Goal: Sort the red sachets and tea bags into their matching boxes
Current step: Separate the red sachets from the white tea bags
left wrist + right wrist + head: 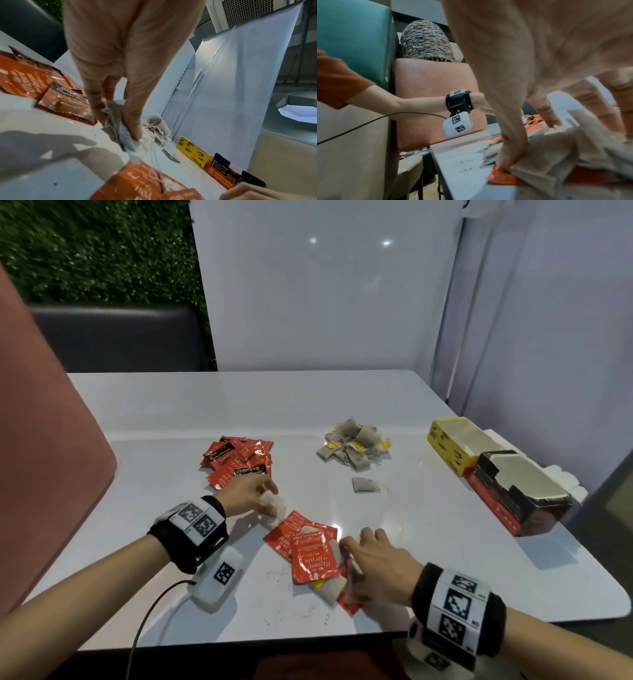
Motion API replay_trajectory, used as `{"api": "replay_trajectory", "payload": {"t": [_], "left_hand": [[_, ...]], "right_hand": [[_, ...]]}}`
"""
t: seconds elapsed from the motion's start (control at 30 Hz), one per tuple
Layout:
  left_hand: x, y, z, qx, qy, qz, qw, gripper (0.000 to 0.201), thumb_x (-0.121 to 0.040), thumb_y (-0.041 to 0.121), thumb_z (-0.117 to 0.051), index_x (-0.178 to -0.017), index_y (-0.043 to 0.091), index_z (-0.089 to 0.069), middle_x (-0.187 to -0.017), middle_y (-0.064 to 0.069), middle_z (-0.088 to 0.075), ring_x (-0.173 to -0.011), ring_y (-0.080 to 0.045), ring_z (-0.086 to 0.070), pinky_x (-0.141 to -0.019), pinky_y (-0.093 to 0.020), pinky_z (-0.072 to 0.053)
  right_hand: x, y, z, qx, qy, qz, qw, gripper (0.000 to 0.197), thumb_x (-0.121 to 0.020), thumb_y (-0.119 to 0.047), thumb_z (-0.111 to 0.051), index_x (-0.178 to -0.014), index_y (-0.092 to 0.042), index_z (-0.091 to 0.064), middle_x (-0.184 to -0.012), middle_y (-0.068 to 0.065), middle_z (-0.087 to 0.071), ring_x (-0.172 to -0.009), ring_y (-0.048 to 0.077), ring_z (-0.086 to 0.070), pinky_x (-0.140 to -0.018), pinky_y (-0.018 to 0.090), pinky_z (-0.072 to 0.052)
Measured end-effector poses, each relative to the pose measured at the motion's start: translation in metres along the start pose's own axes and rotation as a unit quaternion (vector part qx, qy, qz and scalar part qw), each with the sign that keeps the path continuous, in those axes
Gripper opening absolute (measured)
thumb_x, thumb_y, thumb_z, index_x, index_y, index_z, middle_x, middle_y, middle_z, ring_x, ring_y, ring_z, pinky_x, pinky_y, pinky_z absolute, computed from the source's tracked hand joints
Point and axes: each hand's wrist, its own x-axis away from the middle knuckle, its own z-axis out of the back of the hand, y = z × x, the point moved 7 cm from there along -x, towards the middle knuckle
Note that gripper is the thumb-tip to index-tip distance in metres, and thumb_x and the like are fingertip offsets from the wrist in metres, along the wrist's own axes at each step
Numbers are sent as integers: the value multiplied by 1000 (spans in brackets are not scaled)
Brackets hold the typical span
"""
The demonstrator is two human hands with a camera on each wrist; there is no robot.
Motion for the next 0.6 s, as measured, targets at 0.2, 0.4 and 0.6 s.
{"api": "replay_trajectory", "payload": {"t": [0.2, 0.4, 0.6], "left_hand": [[8, -7, 9, 13, 12, -10, 1000, 33, -74, 19, -77, -105, 14, -65, -94, 4, -60, -93, -15, -55, -78, -25, -47], [15, -4, 40, 23, 67, -28, 997, 20, -78, 15, -74, -95, 23, -68, -81, -2, -62, -74, -15, -55, -57, -14, -41], [0, 26, 70, 162, 63, -54, 983, 23, -81, 17, -72, -103, 15, -68, -92, -8, -68, -83, -18, -63, -73, -23, -48]], "right_hand": [[-7, 13, 4, -29, 28, 9, 999, 41, -84, -28, -63, -118, -15, -44, -117, 7, -40, -99, 19, -36, -74, 31, -40], [-10, 37, 18, -121, 67, 16, 990, 11, -80, -10, -64, -84, -15, -55, -84, -4, -45, -79, 16, -47, -55, 12, -32], [-10, 83, 47, -266, 110, -23, 957, 17, -74, -13, -74, -82, -13, -59, -84, 5, -65, -73, 16, -58, -59, 17, -43]]}}
